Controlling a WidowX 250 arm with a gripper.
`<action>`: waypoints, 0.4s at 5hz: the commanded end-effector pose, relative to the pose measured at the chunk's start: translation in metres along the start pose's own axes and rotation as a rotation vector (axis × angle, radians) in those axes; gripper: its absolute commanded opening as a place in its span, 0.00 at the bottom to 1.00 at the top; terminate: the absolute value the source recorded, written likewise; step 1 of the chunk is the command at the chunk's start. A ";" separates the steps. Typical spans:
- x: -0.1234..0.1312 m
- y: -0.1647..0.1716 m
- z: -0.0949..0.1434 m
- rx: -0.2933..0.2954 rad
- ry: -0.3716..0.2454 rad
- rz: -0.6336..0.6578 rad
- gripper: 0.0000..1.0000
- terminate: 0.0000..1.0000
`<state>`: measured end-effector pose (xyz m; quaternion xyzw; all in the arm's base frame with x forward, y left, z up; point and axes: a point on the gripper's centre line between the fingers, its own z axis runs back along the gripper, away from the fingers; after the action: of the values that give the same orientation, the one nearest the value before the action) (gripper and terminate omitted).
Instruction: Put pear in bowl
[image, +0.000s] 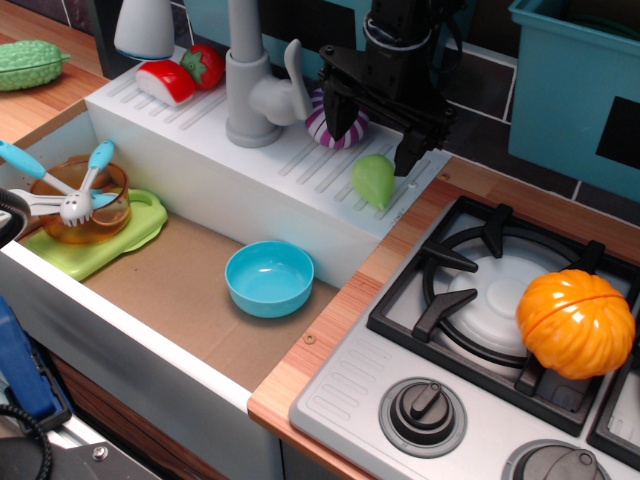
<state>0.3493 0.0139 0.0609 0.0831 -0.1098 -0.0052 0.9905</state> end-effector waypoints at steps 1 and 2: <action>0.000 0.000 0.000 0.000 0.000 0.000 1.00 0.00; 0.002 0.002 -0.007 0.001 -0.012 -0.002 1.00 0.00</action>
<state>0.3505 0.0174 0.0425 0.0814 -0.1044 -0.0117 0.9911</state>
